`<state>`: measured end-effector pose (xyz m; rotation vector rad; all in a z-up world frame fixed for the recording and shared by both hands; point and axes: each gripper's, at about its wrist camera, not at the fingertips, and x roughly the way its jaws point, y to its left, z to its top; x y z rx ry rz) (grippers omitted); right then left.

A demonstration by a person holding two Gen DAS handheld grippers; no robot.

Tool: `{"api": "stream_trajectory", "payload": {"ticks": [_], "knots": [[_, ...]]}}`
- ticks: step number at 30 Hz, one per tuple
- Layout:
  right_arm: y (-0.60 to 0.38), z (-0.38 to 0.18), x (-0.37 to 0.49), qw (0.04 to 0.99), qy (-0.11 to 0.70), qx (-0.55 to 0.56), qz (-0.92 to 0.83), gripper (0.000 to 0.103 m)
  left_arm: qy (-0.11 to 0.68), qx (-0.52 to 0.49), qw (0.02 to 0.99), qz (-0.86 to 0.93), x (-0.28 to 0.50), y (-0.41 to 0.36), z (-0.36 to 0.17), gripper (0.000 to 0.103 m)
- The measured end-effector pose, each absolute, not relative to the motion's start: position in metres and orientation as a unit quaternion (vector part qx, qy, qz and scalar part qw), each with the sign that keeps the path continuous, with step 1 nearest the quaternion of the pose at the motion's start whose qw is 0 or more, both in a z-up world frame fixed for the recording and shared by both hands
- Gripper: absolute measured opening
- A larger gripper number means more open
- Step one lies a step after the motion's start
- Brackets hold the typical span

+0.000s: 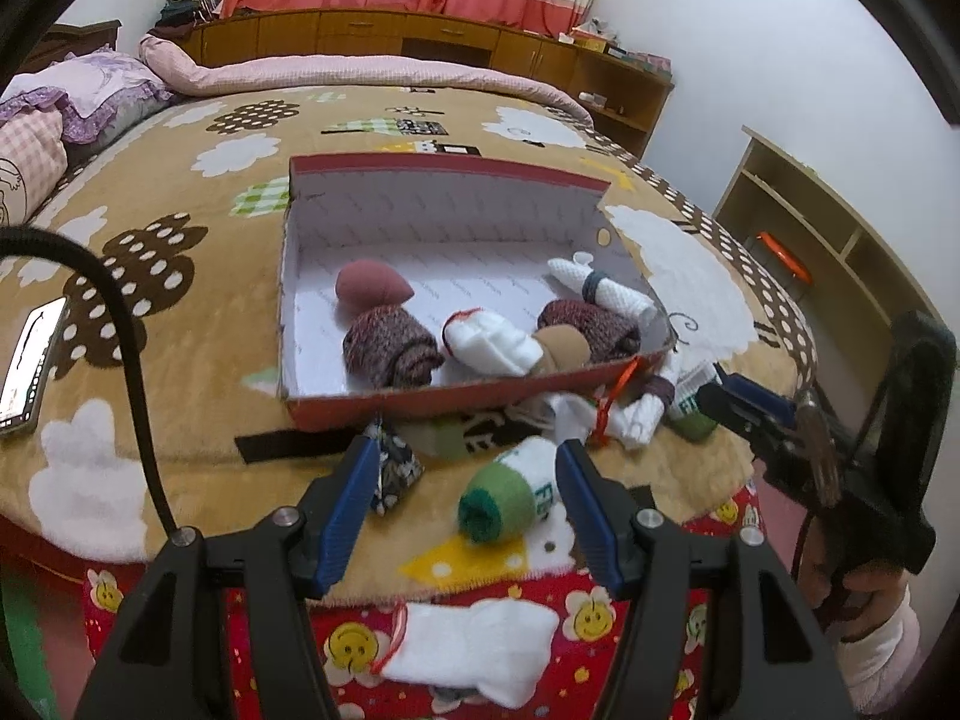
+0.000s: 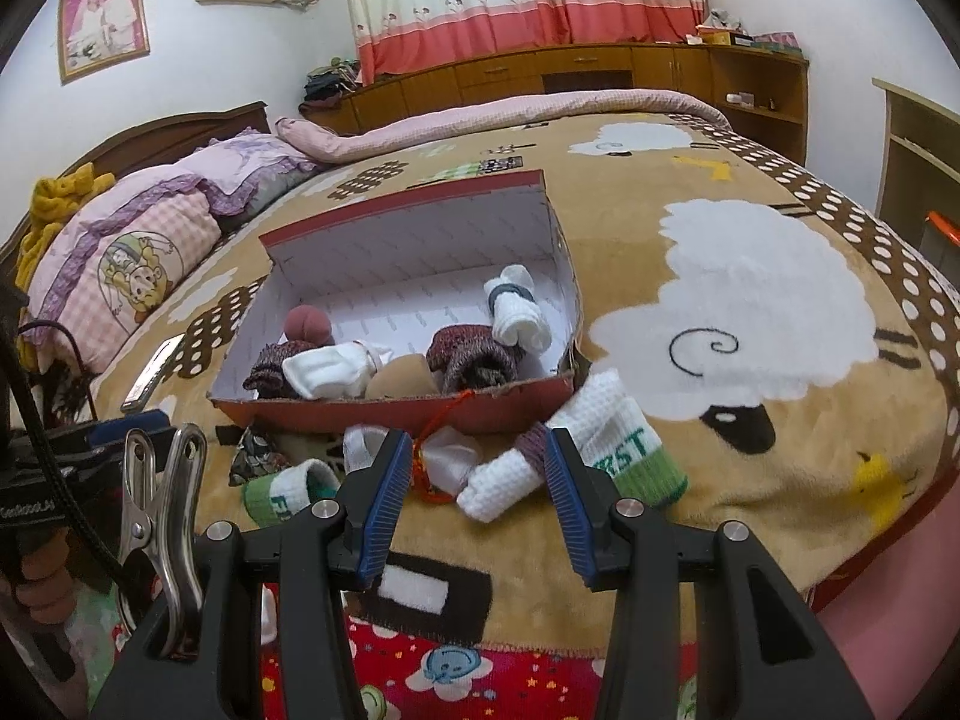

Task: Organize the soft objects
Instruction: 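Grasp another white sock with the left tool and lift it, then grasp the green-and-white FIRST sock with the right tool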

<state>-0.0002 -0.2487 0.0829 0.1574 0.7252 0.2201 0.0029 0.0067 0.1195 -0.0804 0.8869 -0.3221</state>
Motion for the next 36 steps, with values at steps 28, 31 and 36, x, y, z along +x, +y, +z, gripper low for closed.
{"api": "stream_trajectory", "payload": {"ticks": [28,31,36], "knots": [[-0.244,0.068,-0.016,0.917,0.374,0.08,0.114,0.047,0.501,0.037,0.843,-0.192,-0.037,-0.012,0.048,0.073],[-0.238,0.066,-0.015,0.915,0.379,0.075,0.12,0.047,0.506,0.032,0.84,-0.193,-0.038,-0.012,0.04,0.073],[-0.229,0.059,-0.014,0.909,0.39,0.073,0.128,0.047,0.505,0.033,0.84,-0.196,-0.04,-0.012,0.035,0.073]]}}
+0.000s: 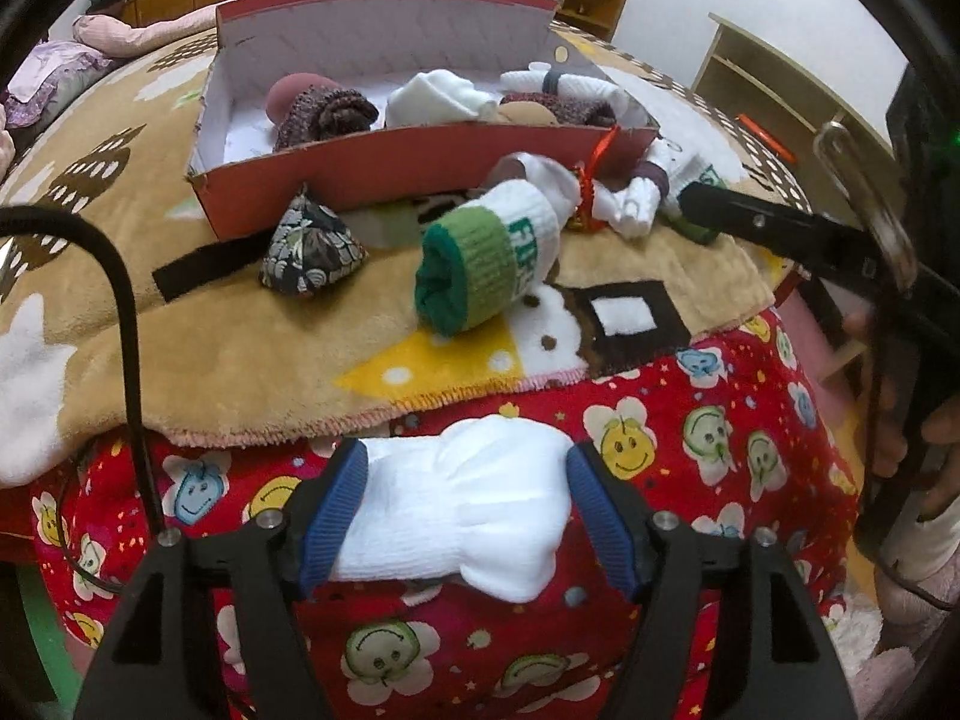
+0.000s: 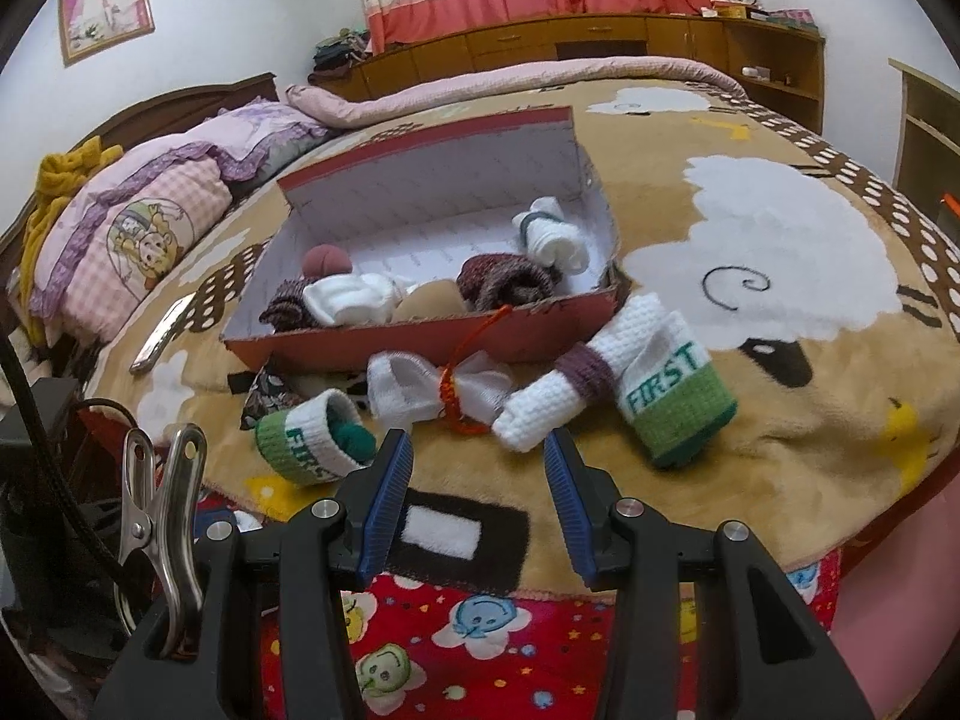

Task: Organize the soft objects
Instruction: 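Grasp the green-and-white FIRST sock with the right tool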

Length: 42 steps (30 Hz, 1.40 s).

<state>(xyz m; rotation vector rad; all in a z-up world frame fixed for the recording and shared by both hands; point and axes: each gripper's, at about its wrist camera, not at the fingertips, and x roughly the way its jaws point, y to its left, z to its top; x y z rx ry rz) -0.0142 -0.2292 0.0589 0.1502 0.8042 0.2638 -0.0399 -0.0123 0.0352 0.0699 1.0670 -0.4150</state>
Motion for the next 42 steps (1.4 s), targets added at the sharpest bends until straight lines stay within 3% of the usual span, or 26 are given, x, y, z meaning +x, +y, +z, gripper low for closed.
{"api": "stream_trajectory", "payload": {"ticks": [6,11,17,27,42], "knots": [[-0.22,0.053,-0.014,0.903,0.4,0.071,0.137,0.047,0.496,0.042,0.845,-0.197,-0.049,-0.012,0.03,0.072],[-0.208,0.05,-0.015,0.9,0.405,0.06,0.149,0.047,0.486,0.033,0.851,-0.193,-0.052,-0.004,0.032,0.054],[-0.193,0.048,-0.017,0.896,0.408,0.049,0.167,0.052,0.481,-0.007,0.856,-0.192,-0.053,0.011,0.04,0.042],[-0.166,0.043,-0.013,0.889,0.417,0.03,0.187,0.054,0.456,-0.06,0.875,-0.147,-0.048,0.053,0.057,0.041],[-0.13,0.036,0.004,0.885,0.416,-0.009,0.207,0.057,0.47,-0.102,0.868,-0.128,-0.037,0.076,0.038,0.041]]}}
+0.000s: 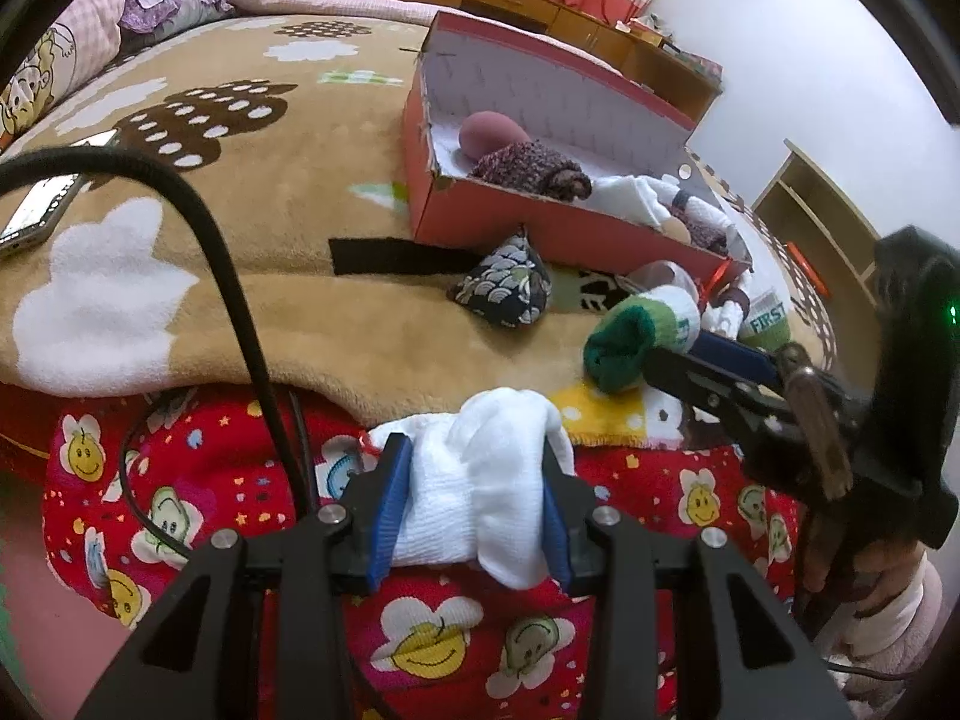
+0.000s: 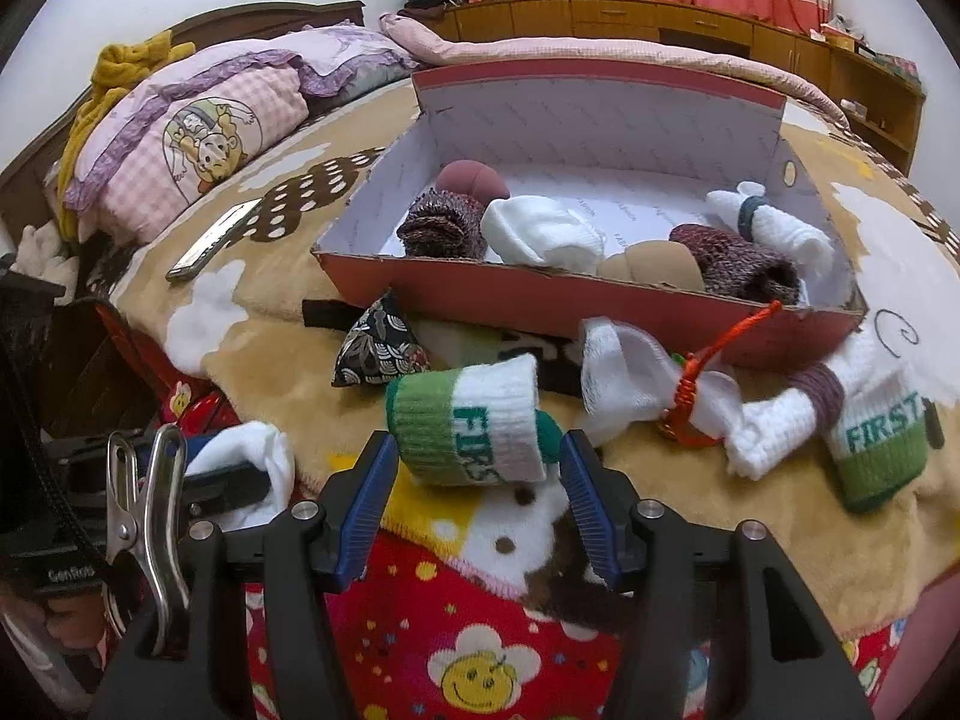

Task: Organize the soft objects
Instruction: 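Grasp the green-and-white FIRST sock with the right tool, then carry the FIRST sock with the right tool toward the box while the left holds the white sock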

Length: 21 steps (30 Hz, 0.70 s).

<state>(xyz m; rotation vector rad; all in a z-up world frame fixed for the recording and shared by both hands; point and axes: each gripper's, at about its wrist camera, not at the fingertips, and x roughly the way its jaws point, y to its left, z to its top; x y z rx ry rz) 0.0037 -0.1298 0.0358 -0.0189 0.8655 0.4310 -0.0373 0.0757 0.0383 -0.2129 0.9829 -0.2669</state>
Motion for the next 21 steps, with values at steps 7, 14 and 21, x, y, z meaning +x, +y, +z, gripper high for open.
{"api": "stream_trajectory", "payload": {"ticks": [7,14,21], "knots": [[-0.12,0.027,0.014,0.884,0.422,-0.02,0.202,0.057,0.473,-0.105,0.865,-0.129,-0.036,0.077,0.036,0.042],[-0.123,0.024,0.018,0.88,0.428,-0.004,0.206,0.053,0.474,-0.101,0.866,-0.127,-0.036,0.077,0.035,0.042],[-0.129,0.029,0.013,0.884,0.417,0.003,0.211,0.045,0.47,-0.097,0.868,-0.127,-0.037,0.073,0.04,0.042]]}}
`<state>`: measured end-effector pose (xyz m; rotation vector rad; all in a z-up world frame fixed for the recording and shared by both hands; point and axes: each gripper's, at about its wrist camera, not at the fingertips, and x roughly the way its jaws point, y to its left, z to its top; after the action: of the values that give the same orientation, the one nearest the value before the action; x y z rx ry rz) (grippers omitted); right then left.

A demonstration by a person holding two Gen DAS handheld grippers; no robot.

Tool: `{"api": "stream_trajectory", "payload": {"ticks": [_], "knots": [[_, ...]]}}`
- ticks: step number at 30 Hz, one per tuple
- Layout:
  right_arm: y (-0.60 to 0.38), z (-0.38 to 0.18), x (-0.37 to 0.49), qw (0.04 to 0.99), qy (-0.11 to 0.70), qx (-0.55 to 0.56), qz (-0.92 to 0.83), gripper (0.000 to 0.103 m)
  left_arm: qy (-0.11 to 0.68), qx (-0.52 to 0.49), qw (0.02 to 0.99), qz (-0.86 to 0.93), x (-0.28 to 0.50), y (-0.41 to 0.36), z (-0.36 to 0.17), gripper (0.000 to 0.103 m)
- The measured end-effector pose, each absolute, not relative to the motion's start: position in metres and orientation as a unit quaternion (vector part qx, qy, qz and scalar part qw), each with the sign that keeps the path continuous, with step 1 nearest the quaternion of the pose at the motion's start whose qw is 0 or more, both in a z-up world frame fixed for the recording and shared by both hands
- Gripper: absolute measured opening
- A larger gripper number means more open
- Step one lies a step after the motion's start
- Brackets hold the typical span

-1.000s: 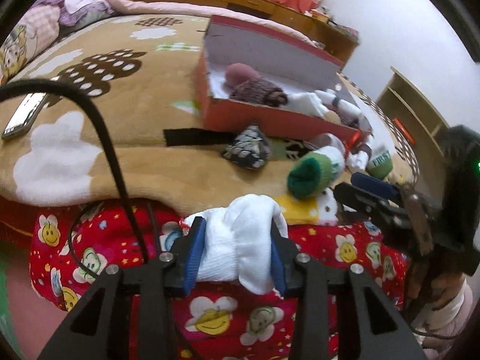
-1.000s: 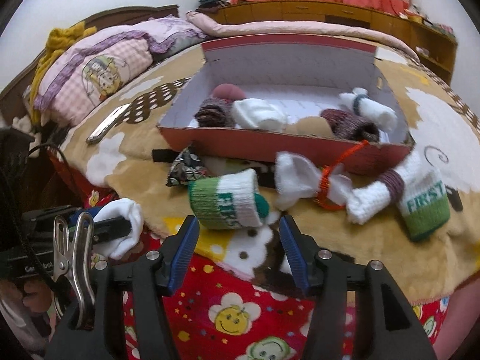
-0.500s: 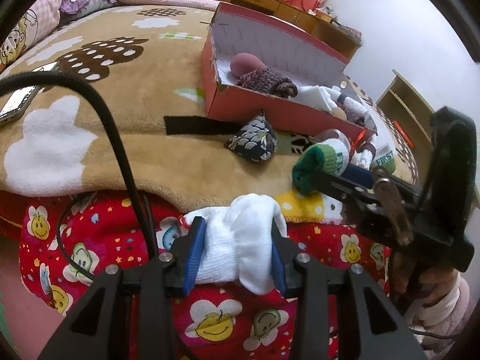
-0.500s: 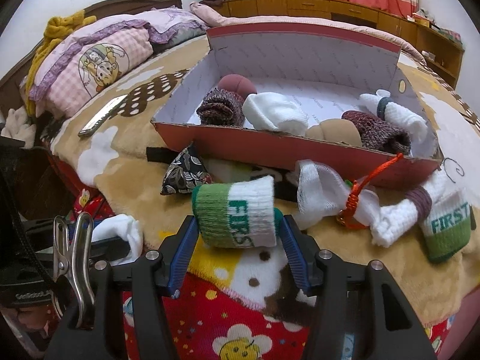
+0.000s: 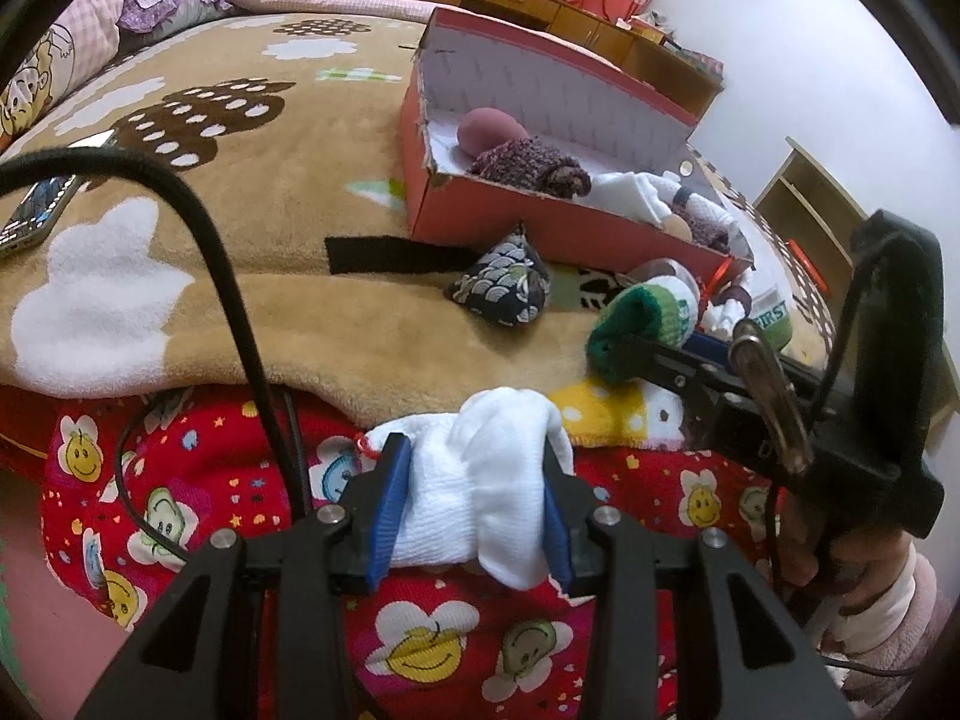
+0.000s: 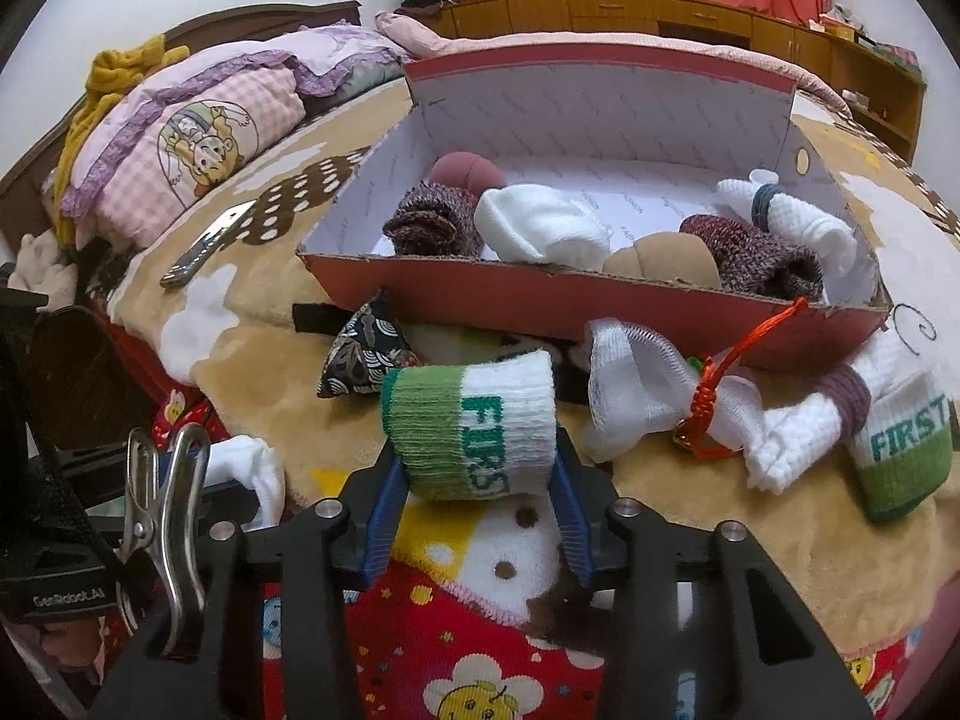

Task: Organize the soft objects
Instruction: 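Carry the FIRST sock with the right tool toward the box while the left holds the white sock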

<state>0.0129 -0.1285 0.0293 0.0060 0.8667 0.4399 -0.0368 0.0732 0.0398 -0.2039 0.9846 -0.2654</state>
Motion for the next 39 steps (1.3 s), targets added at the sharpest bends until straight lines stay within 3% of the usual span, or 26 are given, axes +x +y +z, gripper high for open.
{"api": "stream_trajectory", "payload": {"ticks": [39], "knots": [[-0.193,0.086,0.006,0.911,0.355,0.053,0.2,0.044,0.421,-0.088,0.888,-0.161,0.018,0.028,0.115,0.042]]}}
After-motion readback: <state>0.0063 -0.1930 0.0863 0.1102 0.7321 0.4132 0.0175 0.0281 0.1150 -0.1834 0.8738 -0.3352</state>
